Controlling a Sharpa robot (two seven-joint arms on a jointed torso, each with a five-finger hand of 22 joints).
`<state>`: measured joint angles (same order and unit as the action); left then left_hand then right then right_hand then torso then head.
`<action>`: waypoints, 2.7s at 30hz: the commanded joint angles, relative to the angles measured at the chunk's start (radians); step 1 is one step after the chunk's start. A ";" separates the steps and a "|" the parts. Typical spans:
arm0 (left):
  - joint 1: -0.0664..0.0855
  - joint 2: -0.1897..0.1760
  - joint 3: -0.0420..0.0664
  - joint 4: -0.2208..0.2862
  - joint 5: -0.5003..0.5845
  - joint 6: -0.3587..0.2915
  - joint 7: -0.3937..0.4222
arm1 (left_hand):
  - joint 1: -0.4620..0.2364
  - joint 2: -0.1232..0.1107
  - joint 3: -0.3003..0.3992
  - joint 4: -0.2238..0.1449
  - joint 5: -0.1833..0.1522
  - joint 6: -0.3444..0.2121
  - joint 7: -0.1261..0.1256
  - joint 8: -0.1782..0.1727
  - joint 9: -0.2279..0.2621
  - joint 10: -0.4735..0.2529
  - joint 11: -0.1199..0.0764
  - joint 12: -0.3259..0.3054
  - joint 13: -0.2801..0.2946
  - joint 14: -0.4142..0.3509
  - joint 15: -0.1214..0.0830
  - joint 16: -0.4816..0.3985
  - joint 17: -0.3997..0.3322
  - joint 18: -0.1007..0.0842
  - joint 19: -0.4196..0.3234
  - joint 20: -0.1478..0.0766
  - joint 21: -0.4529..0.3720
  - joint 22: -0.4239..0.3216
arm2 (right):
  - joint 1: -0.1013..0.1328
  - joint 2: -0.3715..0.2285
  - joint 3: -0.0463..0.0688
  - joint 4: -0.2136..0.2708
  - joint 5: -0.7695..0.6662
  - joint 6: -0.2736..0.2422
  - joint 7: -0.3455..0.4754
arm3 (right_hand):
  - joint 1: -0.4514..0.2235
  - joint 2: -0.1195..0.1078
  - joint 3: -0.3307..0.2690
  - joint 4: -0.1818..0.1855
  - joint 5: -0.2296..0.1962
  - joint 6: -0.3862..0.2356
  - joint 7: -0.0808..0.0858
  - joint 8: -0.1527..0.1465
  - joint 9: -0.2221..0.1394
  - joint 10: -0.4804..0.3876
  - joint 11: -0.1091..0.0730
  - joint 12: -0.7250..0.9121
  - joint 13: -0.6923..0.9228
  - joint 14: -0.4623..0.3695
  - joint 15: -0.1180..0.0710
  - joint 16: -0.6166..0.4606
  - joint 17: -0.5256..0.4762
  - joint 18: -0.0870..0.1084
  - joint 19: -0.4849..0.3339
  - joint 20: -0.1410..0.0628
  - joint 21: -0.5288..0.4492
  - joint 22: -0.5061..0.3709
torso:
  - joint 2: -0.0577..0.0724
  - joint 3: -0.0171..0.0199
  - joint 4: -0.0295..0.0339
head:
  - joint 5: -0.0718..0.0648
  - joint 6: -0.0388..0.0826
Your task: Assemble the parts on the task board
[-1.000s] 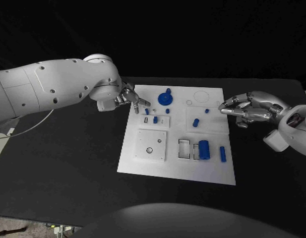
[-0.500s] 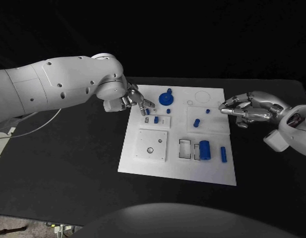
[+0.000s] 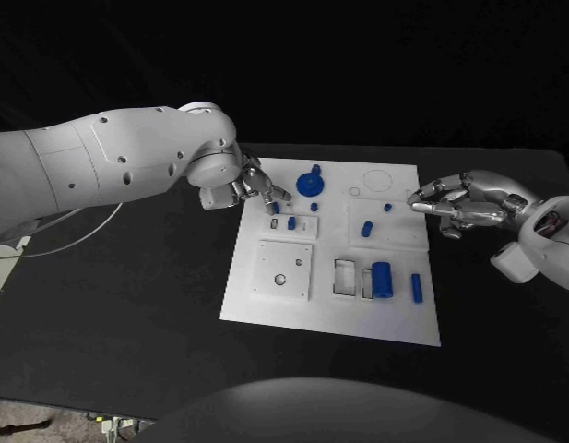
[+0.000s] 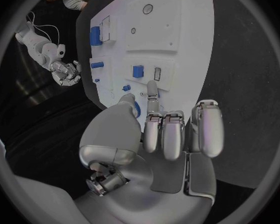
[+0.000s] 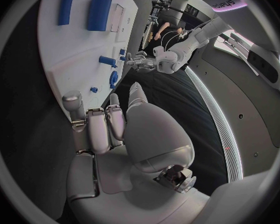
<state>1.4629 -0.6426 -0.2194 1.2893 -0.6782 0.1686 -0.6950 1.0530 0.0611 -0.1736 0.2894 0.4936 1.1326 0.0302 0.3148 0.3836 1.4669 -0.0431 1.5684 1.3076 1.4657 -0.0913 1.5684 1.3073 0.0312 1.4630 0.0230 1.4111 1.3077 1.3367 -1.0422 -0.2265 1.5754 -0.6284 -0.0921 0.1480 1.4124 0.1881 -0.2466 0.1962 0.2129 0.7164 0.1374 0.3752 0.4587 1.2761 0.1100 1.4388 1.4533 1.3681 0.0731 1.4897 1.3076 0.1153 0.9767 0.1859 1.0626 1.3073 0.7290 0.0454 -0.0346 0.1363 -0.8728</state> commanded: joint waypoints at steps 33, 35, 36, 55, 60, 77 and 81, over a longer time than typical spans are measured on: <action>-0.020 0.039 0.000 -0.071 -0.027 -0.024 -0.145 | 0.047 0.008 0.015 -0.001 0.026 -0.010 0.008 -0.025 0.017 0.104 0.012 0.002 0.263 0.105 0.013 0.002 0.263 0.013 0.028 0.010 -0.032 0.202 | 0.000 -0.001 0.000 0.001 0.002 0.025 -0.012 | 0.006 0.014 0.002 0.003 0.017 0.003 -0.003 -0.007 -0.004 -0.011 -0.002 -0.006 -0.024 -0.009 0.001 -0.006 0.153 0.012 -0.011 -0.001 -0.009 0.091 | 0.001 0.0004 -0.0006 | -0.003 0.000; -0.021 0.042 0.000 -0.074 -0.027 -0.023 -0.145 | 0.052 0.008 0.016 -0.002 0.028 -0.011 0.009 -0.027 0.018 0.104 0.013 0.002 0.263 0.105 0.013 0.002 0.263 0.013 0.027 0.010 -0.032 0.202 | 0.000 -0.001 0.000 0.001 0.002 0.025 -0.012 | 0.006 0.015 0.002 0.002 0.018 0.003 -0.003 -0.007 -0.004 -0.012 -0.002 -0.007 -0.025 -0.009 0.001 -0.006 0.153 0.012 -0.011 -0.001 -0.009 0.091 | 0.001 0.0003 -0.0006 | -0.004 0.000; -0.022 0.043 0.000 -0.075 -0.026 -0.022 -0.145 | 0.054 0.008 0.017 -0.002 0.030 -0.011 0.009 -0.028 0.019 0.104 0.013 0.002 0.263 0.105 0.013 0.002 0.263 0.013 0.027 0.010 -0.033 0.202 | 0.000 -0.001 0.000 0.001 0.002 0.026 -0.012 | 0.006 0.015 0.002 0.002 0.018 0.003 -0.003 -0.007 -0.004 -0.012 -0.002 -0.007 -0.025 -0.009 0.001 -0.006 0.153 0.012 -0.011 -0.001 -0.009 0.091 | 0.001 0.0003 -0.0002 | -0.004 0.000; -0.027 0.042 0.000 -0.077 -0.017 -0.026 -0.140 | 0.153 -0.015 0.051 -0.014 0.084 -0.011 0.006 -0.049 0.045 0.104 0.011 0.002 0.263 0.105 0.013 0.002 0.263 0.014 0.027 0.011 -0.040 0.202 | -0.001 -0.001 0.000 -0.002 0.002 0.028 -0.013 | 0.007 0.015 0.002 0.002 0.020 0.003 -0.003 -0.007 -0.004 -0.013 -0.002 -0.007 -0.025 -0.010 0.001 -0.007 0.152 0.012 -0.012 -0.001 -0.010 0.091 | 0.000 0.0003 0.0001 | -0.004 0.000; -0.027 0.042 0.000 -0.077 -0.013 -0.032 -0.136 | 0.187 -0.025 0.067 -0.021 0.101 -0.010 0.004 -0.054 0.053 0.104 0.009 0.002 0.263 0.105 0.011 0.002 0.263 0.014 0.027 0.009 -0.042 0.202 | -0.001 0.000 0.000 -0.002 0.002 0.027 -0.013 | 0.008 0.016 0.003 0.002 0.022 0.003 -0.003 -0.008 -0.005 -0.014 -0.002 -0.008 -0.026 -0.011 0.001 -0.007 0.152 0.012 -0.013 -0.001 -0.011 0.091 | 0.000 0.0007 -0.0006 | -0.003 0.000; -0.028 0.042 0.000 -0.077 -0.003 -0.074 -0.097 | 0.291 -0.045 0.131 -0.060 0.102 -0.023 0.002 -0.050 0.088 0.094 0.006 -0.007 0.253 0.105 0.009 0.002 0.263 0.015 0.025 0.006 -0.050 0.201 | -0.001 -0.001 0.000 -0.005 0.002 0.029 -0.017 | 0.012 0.016 0.004 -0.001 0.025 0.005 -0.003 -0.008 -0.005 -0.019 -0.002 -0.010 -0.028 -0.016 0.001 -0.009 0.149 0.013 -0.019 -0.001 -0.016 0.089 | 0.000 0.0010 -0.0002 | -0.003 0.000; -0.029 0.042 0.000 -0.076 -0.002 -0.080 -0.091 | 0.312 -0.052 0.147 -0.071 0.087 -0.024 0.000 -0.045 0.098 0.094 0.005 -0.007 0.253 0.105 0.008 0.002 0.263 0.014 0.026 0.006 -0.048 0.202 | -0.001 0.000 0.000 -0.005 0.002 0.030 -0.018 | 0.013 0.016 0.004 -0.002 0.026 0.005 -0.003 -0.008 -0.005 -0.021 -0.002 -0.011 -0.029 -0.018 0.001 -0.010 0.148 0.014 -0.022 -0.001 -0.019 0.089 | 0.000 0.0005 -0.0005 | -0.003 0.000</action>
<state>1.4346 -0.6018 -0.2200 1.2112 -0.6911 0.1045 -0.6973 1.3517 0.0094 -0.0334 0.2187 0.5853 1.1143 0.0336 0.2667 0.4783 1.4667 -0.0358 1.5648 1.3099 1.4657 -0.0840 1.5684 1.3075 0.0312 1.4666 0.0266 1.3670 1.3074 1.3362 -1.0432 -0.2268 1.5700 -0.6251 -0.0807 0.1308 1.4201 0.1956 -0.2466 0.1962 0.2360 0.7164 0.1373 0.3712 0.4549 1.2574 0.1129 1.4297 1.4545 1.3572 0.0766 1.4861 1.3077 0.1154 0.9625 0.1858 1.0469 1.3074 0.7293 0.0460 -0.0351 0.1334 -0.8728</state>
